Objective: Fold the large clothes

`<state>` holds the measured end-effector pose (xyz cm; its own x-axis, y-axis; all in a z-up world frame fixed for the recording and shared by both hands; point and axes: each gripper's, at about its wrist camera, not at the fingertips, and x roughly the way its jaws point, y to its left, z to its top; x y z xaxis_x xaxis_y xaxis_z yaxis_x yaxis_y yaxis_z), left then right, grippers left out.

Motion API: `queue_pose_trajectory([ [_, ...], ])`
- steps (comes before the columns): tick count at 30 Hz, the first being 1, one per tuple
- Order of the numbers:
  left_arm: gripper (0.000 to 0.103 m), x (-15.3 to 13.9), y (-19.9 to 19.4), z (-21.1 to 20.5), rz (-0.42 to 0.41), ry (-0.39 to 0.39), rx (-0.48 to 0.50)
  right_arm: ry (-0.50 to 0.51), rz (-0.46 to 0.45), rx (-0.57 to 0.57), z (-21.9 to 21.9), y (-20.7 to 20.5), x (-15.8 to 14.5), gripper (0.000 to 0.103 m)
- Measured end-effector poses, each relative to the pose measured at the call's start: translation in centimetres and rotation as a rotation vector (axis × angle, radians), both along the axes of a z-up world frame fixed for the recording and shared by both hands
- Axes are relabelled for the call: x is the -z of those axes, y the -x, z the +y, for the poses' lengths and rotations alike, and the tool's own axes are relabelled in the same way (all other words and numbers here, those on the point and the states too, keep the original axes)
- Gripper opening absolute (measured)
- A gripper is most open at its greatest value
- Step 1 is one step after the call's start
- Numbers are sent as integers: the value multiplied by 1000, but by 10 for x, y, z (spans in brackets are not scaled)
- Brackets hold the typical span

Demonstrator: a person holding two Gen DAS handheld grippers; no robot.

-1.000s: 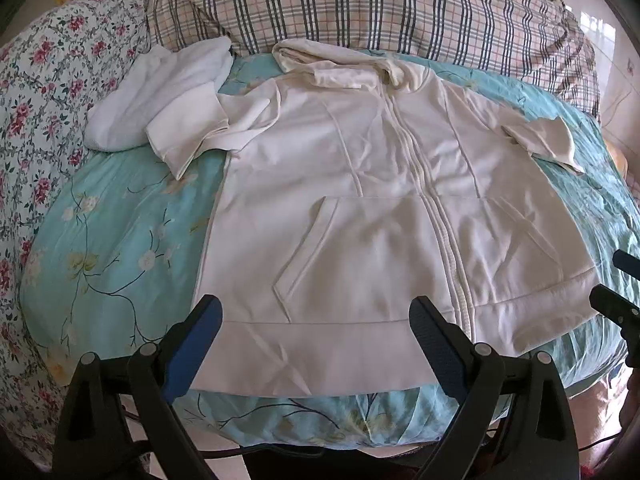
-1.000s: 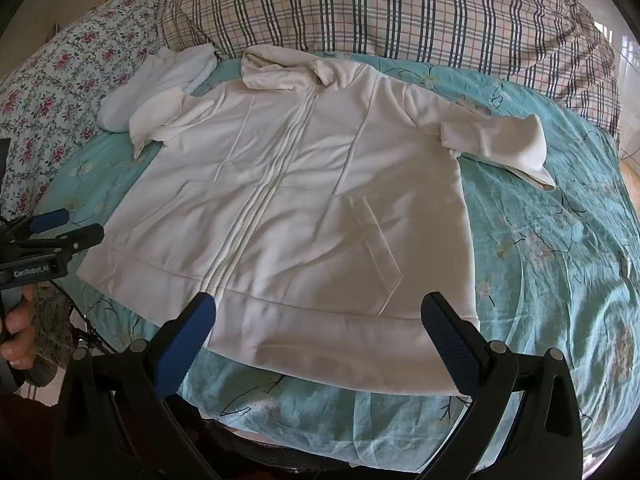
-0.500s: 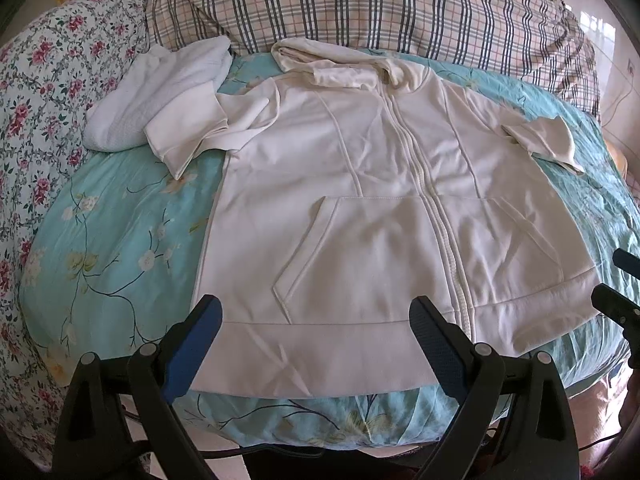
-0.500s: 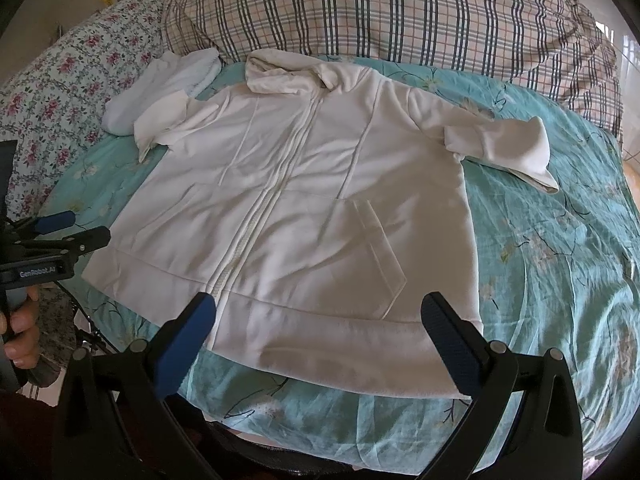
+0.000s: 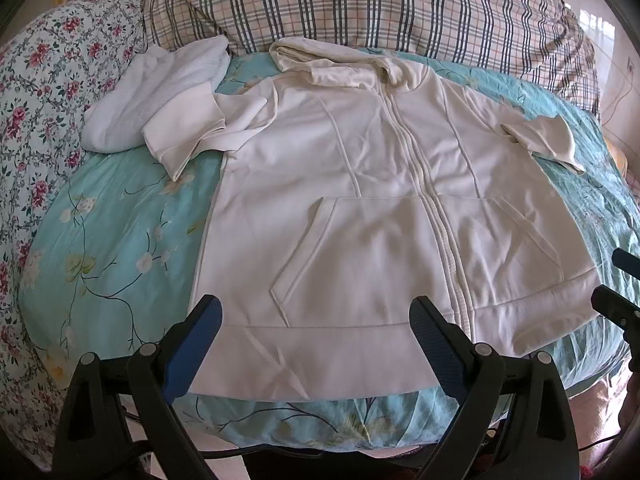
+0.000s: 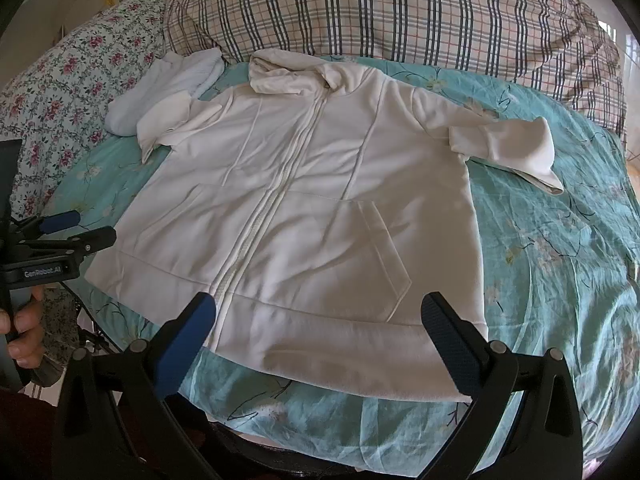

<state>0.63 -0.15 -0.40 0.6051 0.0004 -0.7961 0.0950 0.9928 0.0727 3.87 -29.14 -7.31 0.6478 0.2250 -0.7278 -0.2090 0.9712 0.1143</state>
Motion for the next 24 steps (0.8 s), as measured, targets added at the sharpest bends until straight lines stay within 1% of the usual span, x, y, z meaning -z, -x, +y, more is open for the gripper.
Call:
queue_pose_trajectory([
  [11, 95, 4, -3, -6, 10, -1, 5, -14, -31, 2, 0, 1, -1, 102],
  [12, 95, 5, -4, -6, 15, -1, 6, -14, -32, 1, 0, 1, -1, 102],
  [13, 96, 6, -4, -6, 38, -2, 9, 15, -37, 2, 1, 0, 1, 102],
  [15, 97, 7, -5, -7, 56, 0, 14, 9, -41, -1, 1, 1, 1, 102],
  [16, 97, 8, -6, -7, 65, 1, 17, 8, -5, -1, 1, -1, 2, 102],
  [18, 98, 9, -7, -7, 73, 9, 25, -2, 26, -1, -2, -5, 2, 102],
  [21, 98, 10, -10, -8, 77, 32, 36, -25, 53, 12, -12, -14, 3, 102],
  [24, 98, 12, -17, -8, 78, 7, 29, -62, 42, 34, -27, -30, 2, 101],
])
